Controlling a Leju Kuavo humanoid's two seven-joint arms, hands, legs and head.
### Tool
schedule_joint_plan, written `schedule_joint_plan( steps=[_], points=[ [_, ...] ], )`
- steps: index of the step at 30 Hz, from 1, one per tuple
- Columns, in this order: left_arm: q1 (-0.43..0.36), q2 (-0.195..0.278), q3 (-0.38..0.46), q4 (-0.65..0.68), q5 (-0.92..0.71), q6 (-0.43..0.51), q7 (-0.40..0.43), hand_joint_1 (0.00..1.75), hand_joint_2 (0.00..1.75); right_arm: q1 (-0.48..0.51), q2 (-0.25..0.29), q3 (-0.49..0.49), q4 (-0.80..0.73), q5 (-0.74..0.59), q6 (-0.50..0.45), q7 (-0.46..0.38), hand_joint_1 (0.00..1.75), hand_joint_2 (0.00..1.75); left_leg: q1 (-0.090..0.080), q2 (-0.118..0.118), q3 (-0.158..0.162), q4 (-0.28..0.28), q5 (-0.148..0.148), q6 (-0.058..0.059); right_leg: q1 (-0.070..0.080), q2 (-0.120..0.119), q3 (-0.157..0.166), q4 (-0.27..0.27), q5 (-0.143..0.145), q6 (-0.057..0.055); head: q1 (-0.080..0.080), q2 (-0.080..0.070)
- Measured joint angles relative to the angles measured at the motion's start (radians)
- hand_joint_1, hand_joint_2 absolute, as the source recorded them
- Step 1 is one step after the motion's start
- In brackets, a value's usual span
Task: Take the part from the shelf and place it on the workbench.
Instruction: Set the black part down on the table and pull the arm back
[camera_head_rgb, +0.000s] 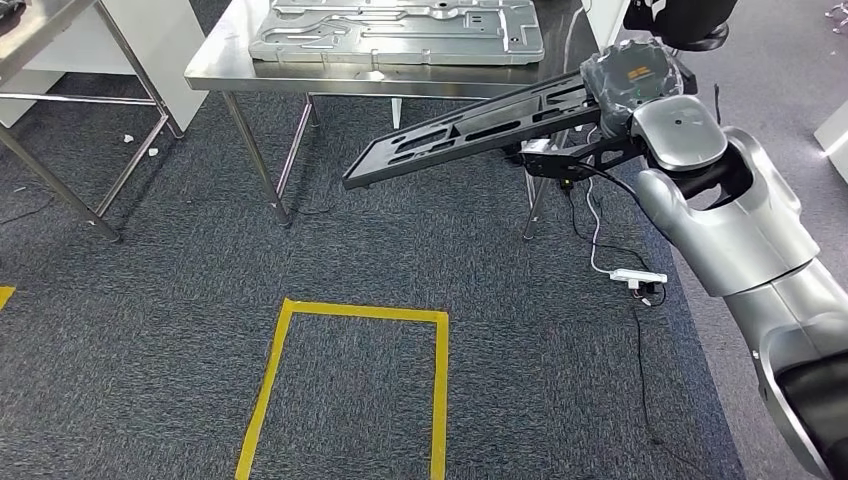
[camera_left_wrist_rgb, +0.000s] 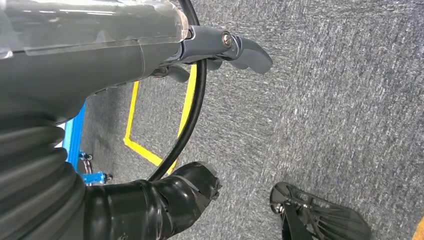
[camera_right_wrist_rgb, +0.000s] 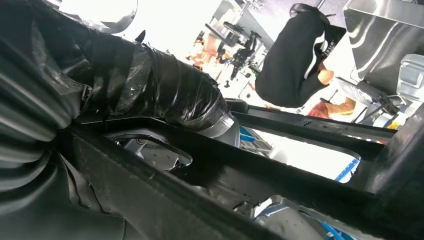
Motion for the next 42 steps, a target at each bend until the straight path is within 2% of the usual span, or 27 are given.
schedule_joint_plan(
  steps=[11, 12, 14, 15, 17, 18, 20, 21, 22, 23, 25, 26, 27, 29, 30, 32, 34, 36, 37, 38, 39, 41, 42],
  points=[
    [0.001, 0.003, 0.0, 0.0, -0.006, 0.001, -0.003, 0.0, 1.75, -0.014, -0.015, 0.037, 0.0, -0.032, -0.016, 0.016, 1.75, 1.75, 0.0, 0.0, 0.0, 0.0, 0.0, 0.0, 0.0, 0.0, 0.0, 0.0, 0.0, 0.0, 0.0, 0.0],
    [0.001, 0.004, 0.0, 0.0, -0.006, 0.002, -0.003, 0.0, 1.75, -0.015, -0.018, 0.04, 0.0, -0.037, -0.017, 0.017, 1.75, 1.75, 0.0, 0.0, -0.001, 0.003, -0.002, 0.001, -0.003, 0.001, 0.0, -0.002, 0.001, 0.001, 0.0, 0.0],
    [0.001, 0.008, 0.0, 0.0, -0.007, 0.003, -0.003, 0.0, 1.75, -0.016, -0.022, 0.045, 0.0, -0.043, -0.019, 0.018, 1.75, 1.75, -0.002, 0.001, -0.004, 0.005, -0.003, 0.012, -0.009, 0.001, 0.002, -0.009, 0.005, 0.007, 0.0, 0.0],
    [0.0, 0.009, 0.0, 0.0, -0.007, 0.003, -0.003, 0.0, 1.75, -0.017, -0.023, 0.047, 0.0, -0.044, -0.019, 0.018, 1.75, 1.75, -0.004, 0.001, 0.0, -0.001, -0.001, 0.02, -0.01, 0.002, 0.007, -0.018, 0.009, 0.012, 0.0, 0.0],
    [0.0, 0.01, 0.0, 0.0, -0.006, 0.004, -0.003, 0.0, 1.75, -0.019, -0.032, 0.049, 0.0, -0.048, -0.02, 0.018, 1.75, 1.75, 0.002, 0.006, 0.025, -0.043, 0.019, 0.035, -0.006, 0.001, 0.013, -0.02, 0.005, 0.017, 0.002, 0.0],
    [0.0, 0.01, 0.0, 0.0, -0.006, 0.004, -0.003, 0.0, 1.75, -0.021, -0.038, 0.051, 0.0, -0.051, -0.02, 0.018, 1.75, 1.75, 0.005, 0.008, 0.038, -0.064, 0.03, 0.04, -0.004, 0.001, 0.006, 0.001, -0.01, 0.018, 0.003, 0.0],
    [0.0, 0.009, 0.001, 0.0, -0.004, 0.003, -0.003, 0.0, 1.75, -0.026, -0.051, 0.057, 0.0, -0.059, -0.021, 0.018, 1.75, 1.75, 0.009, 0.012, 0.049, -0.081, 0.038, 0.044, -0.004, 0.001, -0.046, 0.106, -0.062, 0.02, 0.003, 0.0],
    [0.0, 0.009, 0.001, 0.0, -0.002, 0.002, -0.003, 0.0, 1.75, -0.026, -0.057, 0.06, 0.0, -0.062, -0.02, 0.017, 1.75, 1.75, 0.01, 0.013, 0.049, -0.079, 0.036, 0.043, -0.006, 0.002, -0.076, 0.164, -0.082, 0.024, 0.003, 0.0],
    [0.0, 0.009, 0.002, 0.0, 0.0, 0.001, -0.002, 0.0, 1.75, -0.026, -0.063, 0.063, 0.001, -0.065, -0.019, 0.015, 1.75, 1.75, 0.011, 0.013, 0.048, -0.074, 0.031, 0.04, -0.009, 0.001, -0.098, 0.202, -0.088, 0.028, 0.003, 0.0],
    [0.001, 0.009, 0.002, 0.0, 0.003, -0.001, -0.002, 0.0, 1.75, -0.025, -0.067, 0.067, 0.002, -0.067, -0.018, 0.014, 1.75, 1.75, 0.014, 0.012, 0.048, -0.066, 0.025, 0.036, -0.013, 0.0, -0.102, 0.205, -0.076, 0.033, 0.003, 0.0],
    [0.002, 0.01, 0.004, 0.0, 0.008, -0.004, -0.002, 0.0, 1.75, -0.026, -0.073, 0.073, 0.003, -0.072, -0.014, 0.011, 1.75, 1.75, 0.024, 0.012, 0.047, -0.041, 0.004, 0.019, -0.022, -0.006, -0.056, 0.105, -0.017, 0.046, 0.003, 0.0],
    [0.002, 0.013, 0.005, 0.0, 0.012, -0.005, -0.002, 0.0, 1.75, -0.027, -0.076, 0.077, 0.003, -0.075, -0.012, 0.01, 1.75, 1.75, 0.025, 0.011, 0.043, -0.026, -0.008, 0.008, -0.023, -0.007, -0.031, 0.055, 0.002, 0.051, 0.005, 0.0],
    [0.001, 0.015, 0.007, 0.0, 0.018, -0.006, -0.002, 0.0, 1.75, -0.029, -0.079, 0.082, 0.003, -0.08, -0.009, 0.009, 1.75, 1.75, 0.025, 0.01, 0.039, -0.013, -0.018, -0.002, -0.022, -0.005, -0.015, 0.023, 0.009, 0.046, 0.006, 0.0],
    [-0.001, 0.016, 0.013, 0.0, 0.029, -0.008, -0.002, 0.0, 1.75, -0.031, -0.084, 0.09, 0.004, -0.093, -0.005, 0.008, 1.75, 1.75, 0.021, 0.008, 0.032, -0.002, -0.027, -0.016, -0.017, 0.001, -0.018, 0.024, -0.002, 0.024, 0.006, 0.0],
    [-0.002, 0.014, 0.016, 0.001, 0.033, -0.01, -0.002, 0.0, 1.75, -0.032, -0.086, 0.094, 0.004, -0.1, -0.004, 0.008, 1.75, 1.75, 0.022, 0.008, 0.032, -0.002, -0.029, -0.019, -0.016, 0.004, -0.02, 0.026, -0.005, 0.009, 0.005, 0.0],
    [-0.003, 0.012, 0.02, 0.001, 0.037, -0.011, -0.001, 0.0, 1.75, -0.034, -0.089, 0.099, 0.003, -0.108, -0.003, 0.008, 1.75, 1.75, 0.026, 0.007, 0.028, 0.011, -0.042, -0.022, -0.014, 0.006, -0.02, 0.027, -0.009, -0.008, 0.003, 0.0],
    [-0.003, 0.012, 0.024, 0.001, 0.037, -0.011, -0.002, 0.0, 1.75, -0.037, -0.092, 0.101, 0.002, -0.111, -0.003, 0.008, 1.75, 1.75, 0.024, 0.004, -0.015, 0.099, -0.089, -0.017, -0.01, 0.007, -0.016, 0.025, -0.011, -0.021, 0.002, 0.0],
    [-0.002, 0.013, 0.027, 0.001, 0.039, -0.012, -0.002, 0.0, 1.75, -0.039, -0.095, 0.106, 0.003, -0.113, -0.004, 0.01, 1.75, 1.75, 0.015, 0.001, -0.092, 0.237, -0.14, -0.007, -0.001, 0.008, -0.015, 0.025, -0.015, -0.029, 0.002, 0.0],
    [-0.001, 0.013, 0.028, 0.001, 0.041, -0.013, -0.002, 0.0, 1.75, -0.038, -0.095, 0.111, 0.003, -0.114, -0.004, 0.011, 1.75, 1.75, 0.011, 0.0, -0.123, 0.283, -0.146, 0.0, 0.005, 0.011, -0.013, 0.025, -0.016, -0.033, 0.002, 0.0],
    [0.0, 0.013, 0.03, 0.001, 0.043, -0.014, -0.002, 0.0, 1.75, -0.038, -0.096, 0.117, 0.003, -0.115, -0.004, 0.011, 1.75, 1.75, 0.005, -0.001, -0.138, 0.295, -0.133, 0.009, 0.012, 0.013, -0.011, 0.025, -0.018, -0.036, 0.002, 0.0],
    [0.001, 0.013, 0.03, 0.001, 0.045, -0.015, -0.002, 0.0, 1.75, -0.038, -0.097, 0.122, 0.003, -0.117, -0.004, 0.011, 1.75, 1.75, -0.001, -0.002, -0.134, 0.267, -0.101, 0.021, 0.018, 0.016, -0.006, 0.025, -0.021, -0.039, 0.002, 0.0],
    [0.001, 0.015, 0.032, 0.001, 0.048, -0.016, -0.002, 0.0, 1.75, -0.038, -0.1, 0.13, 0.003, -0.121, -0.005, 0.01, 1.75, 1.75, -0.018, -0.006, -0.09, 0.147, -0.022, 0.055, 0.029, 0.02, 0.005, 0.024, -0.027, -0.043, 0.003, 0.0],
    [0.001, 0.015, 0.033, 0.002, 0.048, -0.017, -0.002, 0.0, 1.75, -0.04, -0.102, 0.132, 0.003, -0.123, -0.005, 0.01, 1.75, 1.75, -0.026, -0.009, -0.068, 0.092, 0.003, 0.07, 0.031, 0.022, 0.009, 0.023, -0.028, -0.041, 0.004, 0.0]
  ],
)
